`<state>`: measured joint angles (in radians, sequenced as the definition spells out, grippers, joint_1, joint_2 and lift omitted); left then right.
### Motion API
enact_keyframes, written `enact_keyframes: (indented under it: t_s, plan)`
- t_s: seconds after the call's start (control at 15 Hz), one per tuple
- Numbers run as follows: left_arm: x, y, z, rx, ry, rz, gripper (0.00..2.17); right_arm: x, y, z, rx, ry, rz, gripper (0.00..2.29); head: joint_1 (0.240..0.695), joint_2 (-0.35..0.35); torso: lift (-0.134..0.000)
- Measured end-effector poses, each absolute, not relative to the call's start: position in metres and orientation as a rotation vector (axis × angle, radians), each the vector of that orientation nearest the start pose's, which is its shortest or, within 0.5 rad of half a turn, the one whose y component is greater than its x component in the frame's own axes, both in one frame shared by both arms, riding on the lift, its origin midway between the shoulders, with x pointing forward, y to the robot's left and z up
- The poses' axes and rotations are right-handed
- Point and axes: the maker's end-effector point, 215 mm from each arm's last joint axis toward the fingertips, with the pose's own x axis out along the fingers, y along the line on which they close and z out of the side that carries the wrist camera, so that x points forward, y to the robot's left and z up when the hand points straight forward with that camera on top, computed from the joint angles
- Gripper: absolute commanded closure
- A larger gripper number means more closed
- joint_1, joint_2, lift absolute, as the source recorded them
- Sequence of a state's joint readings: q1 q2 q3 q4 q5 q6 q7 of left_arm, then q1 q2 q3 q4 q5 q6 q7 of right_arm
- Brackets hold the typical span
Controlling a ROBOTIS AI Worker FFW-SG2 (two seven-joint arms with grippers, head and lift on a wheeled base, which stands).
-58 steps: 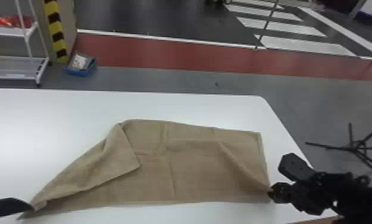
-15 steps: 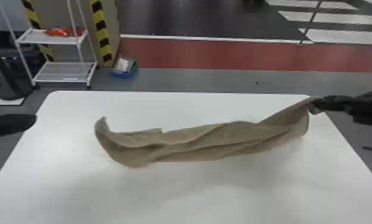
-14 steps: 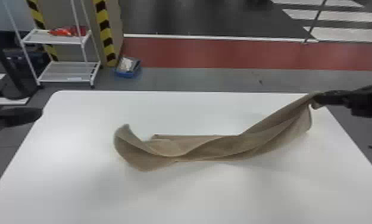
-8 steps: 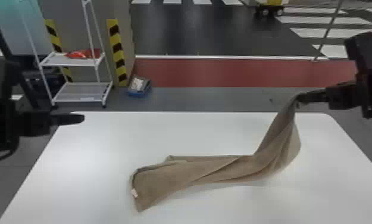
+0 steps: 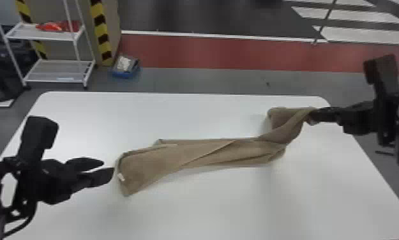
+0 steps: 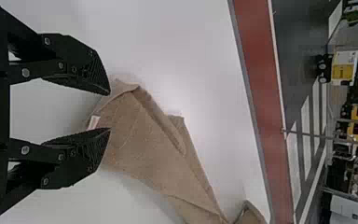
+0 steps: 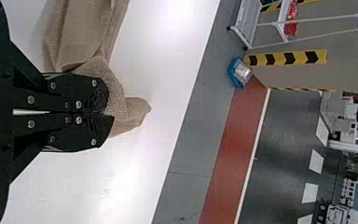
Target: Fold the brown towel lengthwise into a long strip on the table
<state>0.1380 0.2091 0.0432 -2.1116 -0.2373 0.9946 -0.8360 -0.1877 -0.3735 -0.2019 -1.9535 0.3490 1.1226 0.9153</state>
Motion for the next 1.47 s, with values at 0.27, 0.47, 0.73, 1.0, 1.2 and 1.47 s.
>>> enact_keyframes:
  t_s: [0.27,0.47,0.73,1.0,1.2,1.47]
  plan:
    - [0.43,0.189,-0.457,0.316,0.763,-0.551,0.43,0.49,-0.439,-0.344,-0.203,0.651,0.218,2.12,0.695,-0.294,-0.093]
    - [0.424,0.175,-0.478,0.466,0.762,-0.536,0.43,0.456,-0.454,-0.376,-0.276,0.654,0.243,2.12,0.695,-0.335,-0.093]
    - [0.428,0.171,-0.494,0.632,0.756,-0.485,0.43,0.429,-0.459,-0.414,-0.298,0.69,0.263,2.12,0.695,-0.35,-0.093]
    - [0.43,0.176,-0.481,0.659,0.715,-0.441,0.43,0.418,-0.461,-0.43,-0.277,0.714,0.267,2.12,0.695,-0.35,-0.093]
    - [0.425,0.167,-0.474,0.637,0.702,-0.468,0.43,0.42,-0.458,-0.433,-0.272,0.716,0.271,2.12,0.695,-0.35,-0.093]
    - [0.428,0.153,-0.468,0.616,0.689,-0.504,0.43,0.421,-0.457,-0.439,-0.266,0.726,0.275,2.12,0.695,-0.35,-0.093]
